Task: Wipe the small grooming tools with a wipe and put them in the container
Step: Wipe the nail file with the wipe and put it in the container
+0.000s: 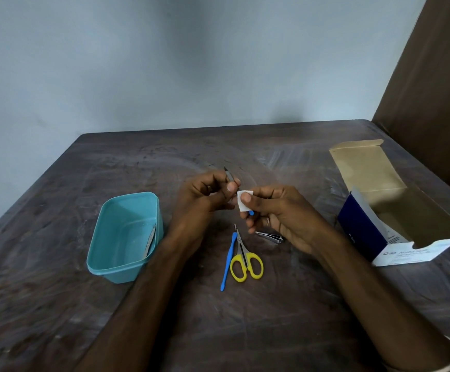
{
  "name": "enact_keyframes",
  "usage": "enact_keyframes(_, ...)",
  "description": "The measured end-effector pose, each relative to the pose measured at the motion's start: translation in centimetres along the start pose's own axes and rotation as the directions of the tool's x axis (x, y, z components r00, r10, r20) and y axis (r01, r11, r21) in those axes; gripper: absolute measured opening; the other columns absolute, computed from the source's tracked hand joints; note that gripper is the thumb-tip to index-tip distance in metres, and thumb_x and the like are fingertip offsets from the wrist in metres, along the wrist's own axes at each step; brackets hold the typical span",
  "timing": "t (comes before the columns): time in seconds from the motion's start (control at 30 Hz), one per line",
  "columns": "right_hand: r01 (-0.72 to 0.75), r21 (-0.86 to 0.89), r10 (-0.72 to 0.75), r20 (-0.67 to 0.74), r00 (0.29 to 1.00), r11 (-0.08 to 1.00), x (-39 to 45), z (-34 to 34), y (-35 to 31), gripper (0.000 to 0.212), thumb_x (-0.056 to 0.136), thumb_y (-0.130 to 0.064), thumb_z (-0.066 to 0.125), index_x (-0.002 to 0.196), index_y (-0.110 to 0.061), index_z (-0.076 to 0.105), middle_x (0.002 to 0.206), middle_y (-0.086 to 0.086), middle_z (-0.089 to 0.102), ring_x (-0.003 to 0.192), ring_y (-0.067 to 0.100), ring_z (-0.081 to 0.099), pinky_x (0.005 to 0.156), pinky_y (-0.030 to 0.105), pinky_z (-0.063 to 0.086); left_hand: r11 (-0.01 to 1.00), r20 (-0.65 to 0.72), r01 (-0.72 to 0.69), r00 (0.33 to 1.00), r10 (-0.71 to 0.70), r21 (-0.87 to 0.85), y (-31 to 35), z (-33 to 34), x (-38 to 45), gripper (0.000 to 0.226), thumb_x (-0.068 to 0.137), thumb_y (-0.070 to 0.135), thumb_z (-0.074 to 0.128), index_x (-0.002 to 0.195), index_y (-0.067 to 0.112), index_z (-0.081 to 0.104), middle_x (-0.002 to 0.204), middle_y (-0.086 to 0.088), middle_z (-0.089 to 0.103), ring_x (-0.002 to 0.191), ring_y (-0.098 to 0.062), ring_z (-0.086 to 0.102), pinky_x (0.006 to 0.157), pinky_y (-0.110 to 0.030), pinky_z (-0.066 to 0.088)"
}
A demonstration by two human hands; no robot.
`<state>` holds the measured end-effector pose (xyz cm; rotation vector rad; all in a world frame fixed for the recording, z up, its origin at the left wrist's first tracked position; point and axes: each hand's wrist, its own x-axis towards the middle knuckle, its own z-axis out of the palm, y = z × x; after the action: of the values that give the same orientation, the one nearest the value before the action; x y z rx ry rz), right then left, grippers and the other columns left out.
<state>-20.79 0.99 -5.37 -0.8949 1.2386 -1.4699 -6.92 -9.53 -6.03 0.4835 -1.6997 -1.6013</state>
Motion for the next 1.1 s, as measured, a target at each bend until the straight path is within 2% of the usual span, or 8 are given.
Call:
enact_keyframes(0.27,-0.021,0.078,0.019,0.027,0.999,0.997,0.02,-0.19,-0.19,0.024,0.072,-0.009,0.070,0.093,0.001,0.072,0.078,0.013,0.068,0.061,0.016,0.067,0.054,0.026,0.058,0.997,-0.005,-0.033,0.999,0.033,-0.066,0.04,0.14,0.04,0.025,0.091,0.003,0.060,0.082,0.022,0.072,0.086,-0.005,0.069,0.083,-0.024,0.063,0.080,-0.045,0.054)
enact_keyframes(0.4,-0.015,0.063,0.018,-0.034,0.999,0.998,0.14,-0.23,-0.29,0.015,0.067,-0.011,0.074,0.081,-0.004,0.074,0.071,0.011,0.069,0.055,0.017,0.064,0.051,0.026,0.057,0.998,-0.014,-0.038,0.999,0.037,-0.054,0.01,0.21,0.00,0.021,0.090,0.006,0.061,0.087,0.022,0.074,0.096,-0.005,0.072,0.090,-0.025,0.065,0.084,-0.055,0.052)
enact_keyframes(0.5,0.000,0.019,0.000,-0.041,0.999,1.000,0.09,-0.26,-0.35,0.016,0.069,-0.017,0.076,0.078,-0.004,0.074,0.067,0.011,0.068,0.054,0.017,0.063,0.050,0.026,0.056,0.999,-0.014,-0.040,0.999,0.039,-0.036,0.15,0.38,-0.06,0.021,0.085,0.010,0.064,0.080,0.026,0.075,0.097,0.000,0.072,0.093,-0.023,0.065,0.084,-0.055,0.053)
enact_keyframes(0.73,0.020,0.032,-0.019,-0.035,0.999,0.999,0.01,-0.40,-0.45,0.024,0.071,-0.012,0.073,0.092,0.001,0.072,0.071,0.013,0.071,0.060,0.020,0.069,0.056,0.029,0.059,0.999,-0.047,-0.026,0.999,0.025,-0.030,-0.08,0.06,0.03,0.027,0.090,0.001,0.060,0.084,0.023,0.074,0.103,0.001,0.074,0.096,-0.019,0.068,0.079,-0.044,0.055)
enact_keyframes(0.93,0.010,0.030,-0.009,-0.017,1.000,1.000,-0.15,-0.22,-0.58,0.026,0.066,-0.004,0.074,0.092,-0.005,0.072,0.077,0.011,0.076,0.069,0.023,0.074,0.062,0.030,0.062,0.999,-0.089,-0.001,0.996,-0.003,-0.046,0.01,0.04,0.04,0.026,0.092,0.001,0.059,0.090,0.021,0.075,0.105,0.000,0.074,0.097,-0.022,0.068,0.081,-0.046,0.055)
enact_keyframes(1.0,0.017,0.021,-0.016,-0.029,0.999,1.000,-0.09,-0.15,-0.49,0.026,0.066,-0.005,0.075,0.092,-0.007,0.072,0.078,0.010,0.076,0.069,0.022,0.074,0.061,0.029,0.061,0.999,-0.098,0.006,0.995,-0.010,-0.042,0.04,0.07,0.08,0.026,0.092,0.002,0.059,0.089,0.022,0.075,0.105,0.000,0.074,0.097,-0.022,0.068,0.081,-0.046,0.055)
enact_keyframes(1.1,0.031,0.016,-0.030,-0.058,0.998,0.999,0.03,-0.03,-0.40,0.026,0.066,-0.007,0.076,0.091,-0.005,0.073,0.076,0.010,0.076,0.066,0.020,0.073,0.058,0.028,0.060,0.999,-0.102,0.011,0.995,-0.015,-0.044,-0.12,0.01,0.12,0.020,0.092,0.003,0.060,0.093,0.017,0.074,0.108,-0.004,0.074,0.099,-0.027,0.068,0.085,-0.054,0.054)
